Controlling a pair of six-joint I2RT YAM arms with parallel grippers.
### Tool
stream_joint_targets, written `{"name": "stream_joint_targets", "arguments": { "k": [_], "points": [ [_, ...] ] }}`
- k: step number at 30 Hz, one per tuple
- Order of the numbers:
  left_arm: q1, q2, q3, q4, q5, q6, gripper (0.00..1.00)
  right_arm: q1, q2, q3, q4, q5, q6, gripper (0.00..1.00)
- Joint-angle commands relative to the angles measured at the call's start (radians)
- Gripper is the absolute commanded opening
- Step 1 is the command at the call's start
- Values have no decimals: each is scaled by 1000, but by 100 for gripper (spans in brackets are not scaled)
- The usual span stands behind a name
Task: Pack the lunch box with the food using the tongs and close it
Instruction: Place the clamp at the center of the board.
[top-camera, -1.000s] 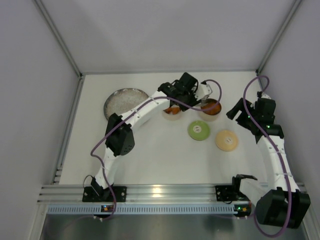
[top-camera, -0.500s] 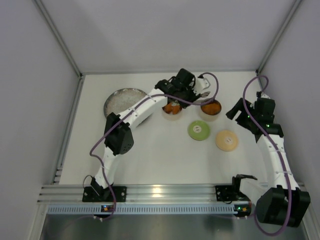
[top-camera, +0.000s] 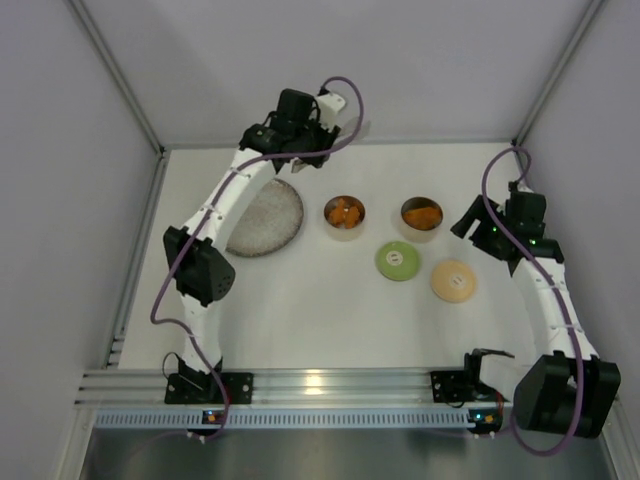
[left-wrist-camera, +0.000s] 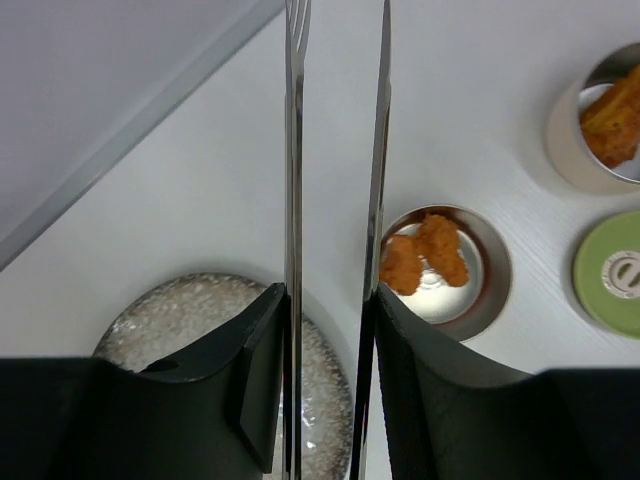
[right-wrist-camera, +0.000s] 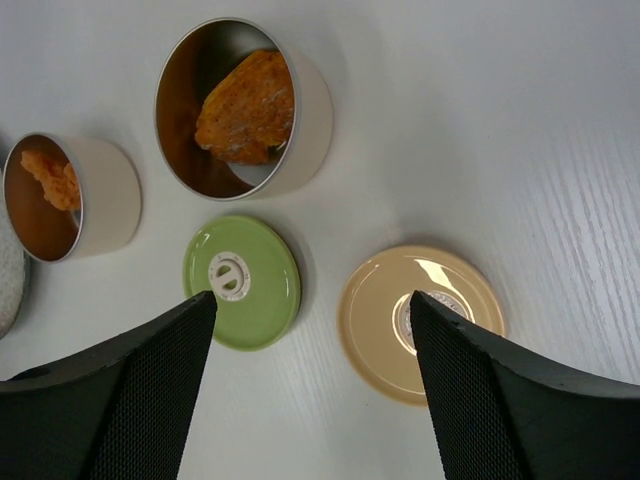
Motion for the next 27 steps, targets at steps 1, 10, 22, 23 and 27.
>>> {"name": "stream_joint_targets", "arguments": {
  "k": [1,10,22,23,27],
  "points": [
    [89,-123,-39,8,-27,-37,43,-12,27,62,17,-3,-28,77],
    [445,-346,-388,55,-76,-43,43,118,132,151,9,66,-54,74],
    [769,-447,-842,319,-140,-49,43,297,228,237,12,129,-42,74],
    [778,-443,-864,359,-146,-49,43,300,228,235,18,126,-39,74],
    [784,-417,-957,419,-105,-55,44,305,218,235,14,129,-32,74]
  ]
}}
